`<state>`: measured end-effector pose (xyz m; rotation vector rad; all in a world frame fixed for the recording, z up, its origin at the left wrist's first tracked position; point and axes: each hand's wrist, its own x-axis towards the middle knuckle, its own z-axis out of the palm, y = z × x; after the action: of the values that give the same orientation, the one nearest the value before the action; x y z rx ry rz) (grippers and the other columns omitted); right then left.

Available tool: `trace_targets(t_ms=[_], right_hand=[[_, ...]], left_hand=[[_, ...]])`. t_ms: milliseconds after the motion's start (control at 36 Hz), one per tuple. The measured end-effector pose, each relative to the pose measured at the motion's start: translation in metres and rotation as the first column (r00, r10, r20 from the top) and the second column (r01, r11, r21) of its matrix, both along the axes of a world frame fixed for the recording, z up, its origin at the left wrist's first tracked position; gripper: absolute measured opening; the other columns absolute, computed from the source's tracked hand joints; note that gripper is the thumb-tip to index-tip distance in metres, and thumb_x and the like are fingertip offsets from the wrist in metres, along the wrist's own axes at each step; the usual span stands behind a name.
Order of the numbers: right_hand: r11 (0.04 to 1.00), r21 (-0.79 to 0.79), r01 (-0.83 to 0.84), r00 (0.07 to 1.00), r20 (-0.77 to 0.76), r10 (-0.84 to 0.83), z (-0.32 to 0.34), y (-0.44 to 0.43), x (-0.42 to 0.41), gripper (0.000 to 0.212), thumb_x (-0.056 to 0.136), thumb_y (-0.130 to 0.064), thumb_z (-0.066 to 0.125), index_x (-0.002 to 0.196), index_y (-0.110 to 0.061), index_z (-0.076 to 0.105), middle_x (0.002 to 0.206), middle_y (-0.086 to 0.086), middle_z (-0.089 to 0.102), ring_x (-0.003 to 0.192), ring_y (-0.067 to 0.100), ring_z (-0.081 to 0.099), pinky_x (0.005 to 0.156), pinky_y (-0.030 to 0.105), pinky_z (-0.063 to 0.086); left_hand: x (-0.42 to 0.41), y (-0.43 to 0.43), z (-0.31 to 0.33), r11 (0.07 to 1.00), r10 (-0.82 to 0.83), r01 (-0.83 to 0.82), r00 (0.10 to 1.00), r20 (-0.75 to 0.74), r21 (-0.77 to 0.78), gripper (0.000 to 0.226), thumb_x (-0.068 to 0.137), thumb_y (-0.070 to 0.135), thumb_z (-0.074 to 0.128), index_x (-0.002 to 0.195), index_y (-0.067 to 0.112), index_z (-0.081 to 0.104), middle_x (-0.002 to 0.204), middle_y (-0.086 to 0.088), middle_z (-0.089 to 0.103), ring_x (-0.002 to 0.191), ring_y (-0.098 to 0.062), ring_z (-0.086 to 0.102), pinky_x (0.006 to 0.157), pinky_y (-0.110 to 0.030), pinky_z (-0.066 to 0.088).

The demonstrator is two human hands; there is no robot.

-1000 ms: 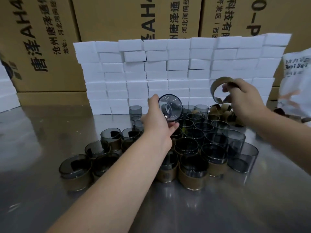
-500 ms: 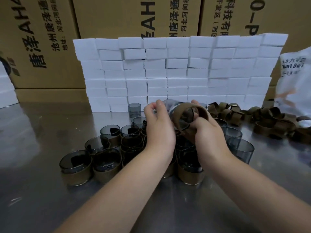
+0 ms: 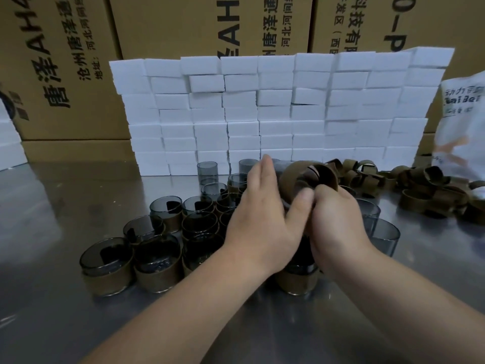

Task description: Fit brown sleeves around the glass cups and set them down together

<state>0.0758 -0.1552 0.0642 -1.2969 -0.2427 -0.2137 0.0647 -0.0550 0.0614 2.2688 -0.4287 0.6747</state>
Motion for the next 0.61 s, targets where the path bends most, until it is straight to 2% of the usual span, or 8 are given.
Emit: trace_targets(t_ms=[83,167,278,361,417,444,500,611], right_hand=[[0.998,-0.056,-0.007,1.0,-0.002,0.007,-0.004,0.001,-0.001,0.048,0.076,0.0,0.039,0.057,-0.033,0.07,0.053,-0.007,0.064,0.05,0.006,0.062,0.046,0.022,0.045],[0.996,-0.087,-0.031,0.999,0.005,0.032,-0.005,-0.001,-0.001,0.049,0.078,0.0,0.039,0.059,-0.034,0.069,0.055,-0.01,0.064,0.052,0.004,0.062,0.05,0.025,0.044],[0.995,-0.099,-0.007,0.999,0.042,0.011,-0.003,-0.002,-0.001,0.05,0.075,0.001,0.037,0.059,-0.035,0.068,0.052,-0.014,0.06,0.051,0.0,0.056,0.056,0.025,0.04],[0.989,-0.143,0.039,0.997,0.066,-0.03,-0.003,-0.002,0.002,0.043,0.067,-0.01,0.04,0.09,-0.03,0.071,0.077,-0.007,0.068,0.077,0.013,0.061,0.071,0.033,0.046],[0.987,-0.147,0.06,0.997,0.052,-0.053,-0.003,-0.002,0.004,0.054,0.065,-0.014,0.041,0.113,-0.022,0.064,0.1,0.004,0.069,0.092,0.019,0.061,0.081,0.038,0.048],[0.987,-0.144,0.071,0.997,0.043,-0.065,-0.003,-0.002,0.004,0.058,0.064,-0.014,0.042,0.119,-0.019,0.061,0.106,0.006,0.068,0.096,0.02,0.061,0.084,0.039,0.049],[0.984,-0.156,0.082,0.995,0.067,-0.072,-0.003,-0.001,0.004,0.052,0.064,-0.012,0.043,0.111,-0.018,0.064,0.096,0.003,0.07,0.09,0.02,0.063,0.079,0.038,0.049],[0.978,-0.183,0.101,0.992,0.088,-0.087,-0.003,-0.003,0.005,0.042,0.061,-0.012,0.045,0.094,-0.02,0.068,0.076,0.002,0.066,0.076,0.022,0.059,0.07,0.039,0.047]], left_hand=[[0.0,-0.001,-0.002,0.998,0.045,-0.044,0.998,0.041,-0.039,0.074,0.082,0.051,0.018,0.15,0.023,0.003,0.156,0.007,0.016,0.134,-0.012,0.027,0.095,-0.018,0.021],[-0.001,-0.003,-0.003,0.995,0.05,-0.046,0.998,0.044,-0.084,0.069,0.082,0.045,0.019,0.148,0.033,0.004,0.15,0.008,0.031,0.116,-0.018,0.049,0.088,-0.025,0.035],[-0.001,-0.003,0.001,0.994,0.012,-0.005,0.998,0.063,-0.109,0.057,0.085,0.034,0.025,0.142,0.037,0.015,0.139,0.008,0.045,0.091,-0.018,0.058,0.077,-0.031,0.041],[0.003,-0.001,0.004,0.986,0.004,0.007,0.998,0.066,-0.165,0.048,0.087,0.023,0.03,0.135,0.029,0.036,0.109,0.007,0.056,0.091,-0.015,0.055,0.077,-0.027,0.04],[0.004,0.0,0.005,0.981,-0.008,0.019,0.998,0.06,-0.191,0.044,0.089,0.016,0.034,0.132,0.024,0.042,0.105,0.007,0.055,0.094,-0.011,0.053,0.08,-0.023,0.04],[0.004,0.001,0.006,0.979,-0.022,0.032,0.998,0.053,-0.201,0.044,0.089,0.016,0.034,0.132,0.022,0.044,0.107,0.006,0.056,0.096,-0.01,0.052,0.082,-0.022,0.04],[0.005,0.002,0.007,0.976,-0.052,0.061,0.998,0.046,-0.211,0.047,0.086,0.021,0.031,0.131,0.019,0.045,0.111,0.003,0.058,0.098,-0.009,0.052,0.085,-0.021,0.04],[0.007,0.005,0.008,0.977,-0.035,0.05,0.997,0.074,-0.209,0.05,0.085,0.027,0.028,0.131,0.019,0.046,0.102,0.012,0.053,0.094,-0.003,0.05,0.08,-0.014,0.038]])
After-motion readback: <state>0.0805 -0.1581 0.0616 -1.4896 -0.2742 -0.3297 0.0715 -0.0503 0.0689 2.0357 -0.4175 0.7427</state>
